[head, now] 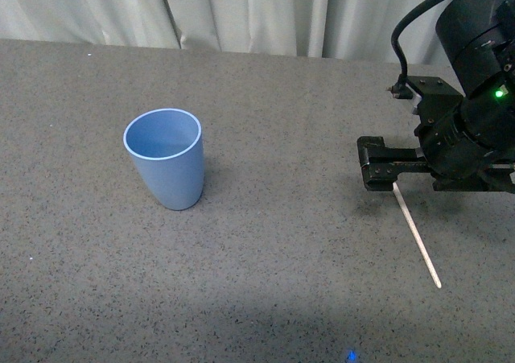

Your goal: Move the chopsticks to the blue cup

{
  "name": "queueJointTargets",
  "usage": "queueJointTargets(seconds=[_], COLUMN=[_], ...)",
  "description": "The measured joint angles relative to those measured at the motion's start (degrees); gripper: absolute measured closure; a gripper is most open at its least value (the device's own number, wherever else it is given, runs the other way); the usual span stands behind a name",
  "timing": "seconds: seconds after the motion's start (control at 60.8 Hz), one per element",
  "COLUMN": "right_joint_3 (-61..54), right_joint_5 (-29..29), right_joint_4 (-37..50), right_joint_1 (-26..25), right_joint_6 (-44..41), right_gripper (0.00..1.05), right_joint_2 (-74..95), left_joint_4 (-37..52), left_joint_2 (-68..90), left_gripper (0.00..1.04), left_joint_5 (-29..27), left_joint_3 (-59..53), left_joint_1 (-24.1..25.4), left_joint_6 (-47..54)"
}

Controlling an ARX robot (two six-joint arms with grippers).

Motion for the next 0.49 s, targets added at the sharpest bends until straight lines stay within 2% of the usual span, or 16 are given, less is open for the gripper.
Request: queueJointTargets(seconds=[0.362,0.494], right_joint_3=[2.78,3.67], right_joint_5=[0.48,0.98], right_joint_4=[-0.7,-1.09], right_joint_1=[0.72,0.79], right_joint_6=[0.9,1.01], right_gripper=[0.1,0.28], right_joint_2=[3.39,4.02], left_joint_4=[0.0,0.0], left_joint_2=[0.0,0.0], left_gripper=[0.07,0.07], left_joint_5=[0.0,0.0], left_joint_3=[0.0,0.0], left_joint_1=[0.0,0.0], left_joint_6=[0.0,0.02])
